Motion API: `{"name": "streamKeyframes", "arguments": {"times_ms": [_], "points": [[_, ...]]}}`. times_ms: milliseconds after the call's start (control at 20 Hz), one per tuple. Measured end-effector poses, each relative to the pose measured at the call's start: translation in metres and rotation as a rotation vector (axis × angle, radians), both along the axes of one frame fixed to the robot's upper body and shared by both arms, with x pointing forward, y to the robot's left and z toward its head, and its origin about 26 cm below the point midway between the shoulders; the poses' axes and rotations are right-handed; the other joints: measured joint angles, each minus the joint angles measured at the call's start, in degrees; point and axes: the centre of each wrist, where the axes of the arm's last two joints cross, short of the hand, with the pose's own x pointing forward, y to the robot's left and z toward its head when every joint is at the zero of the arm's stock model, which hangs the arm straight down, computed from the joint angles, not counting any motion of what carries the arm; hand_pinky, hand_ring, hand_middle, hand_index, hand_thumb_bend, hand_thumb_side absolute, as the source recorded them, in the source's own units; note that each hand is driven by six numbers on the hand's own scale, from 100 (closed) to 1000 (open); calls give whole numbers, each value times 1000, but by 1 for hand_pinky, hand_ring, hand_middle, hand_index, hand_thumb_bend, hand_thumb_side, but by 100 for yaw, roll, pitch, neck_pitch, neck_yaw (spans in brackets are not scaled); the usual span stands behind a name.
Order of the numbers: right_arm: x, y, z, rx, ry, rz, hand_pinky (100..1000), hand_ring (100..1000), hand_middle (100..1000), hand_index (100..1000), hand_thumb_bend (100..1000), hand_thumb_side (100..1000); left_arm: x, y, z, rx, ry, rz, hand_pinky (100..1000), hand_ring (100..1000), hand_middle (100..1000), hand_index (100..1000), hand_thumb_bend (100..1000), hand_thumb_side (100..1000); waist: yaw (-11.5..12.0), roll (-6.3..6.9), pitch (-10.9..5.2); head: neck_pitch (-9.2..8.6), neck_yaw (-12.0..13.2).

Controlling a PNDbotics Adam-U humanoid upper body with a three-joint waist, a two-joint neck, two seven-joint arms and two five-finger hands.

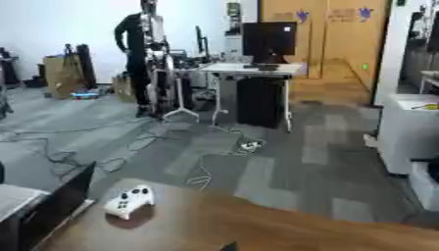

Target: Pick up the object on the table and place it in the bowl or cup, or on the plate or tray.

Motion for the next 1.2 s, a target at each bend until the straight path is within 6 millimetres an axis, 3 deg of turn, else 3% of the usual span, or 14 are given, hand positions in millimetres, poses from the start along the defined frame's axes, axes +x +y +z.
{"name": "streamKeyframes", "arguments": {"times_ms": [500,550,650,750,800,850,900,1000,1200], "points": [[1,2,1,3,-7,0,508,582,586,1000,100,588,0,1,-6,15,5,-1,623,854,966,1000,454,884,-4,8,36,56,2],[1,2,2,3,-9,1,508,582,586,1000,100,591,0,1,-6,15,5,-1,623,854,966,1000,496,847,-4,14,38,58,2],[1,2,2,2,-11,2,508,582,586,1000,100,589,-1,1,-6,14,5,-2,622,853,964,1000,472,867,-6,19,47,74,2],[1,2,2,2,-11,2,508,582,586,1000,100,591,-1,0,-6,14,5,-5,623,853,962,1000,514,817,-18,29,52,86,2],[1,2,2,2,-11,2,508,582,586,1000,100,592,-1,-2,-6,17,7,-8,616,843,948,1000,573,721,-22,41,56,96,2],[1,2,2,2,-11,2,508,582,586,1000,100,592,-1,-2,-6,24,9,-12,617,845,949,1000,570,728,-26,52,62,97,2],[1,2,2,2,-11,2,508,582,586,1000,100,595,-1,-2,-6,38,11,-14,598,826,944,1000,572,648,-34,56,65,98,2],[2,2,2,2,-11,2,507,582,586,1000,100,596,-1,-2,-6,75,16,-19,581,821,942,1000,572,604,-37,59,66,99,2],[2,3,3,2,-11,3,507,582,586,1000,100,596,-1,-3,-6,135,30,-23,559,822,938,1000,546,546,-55,76,68,100,2]]}}
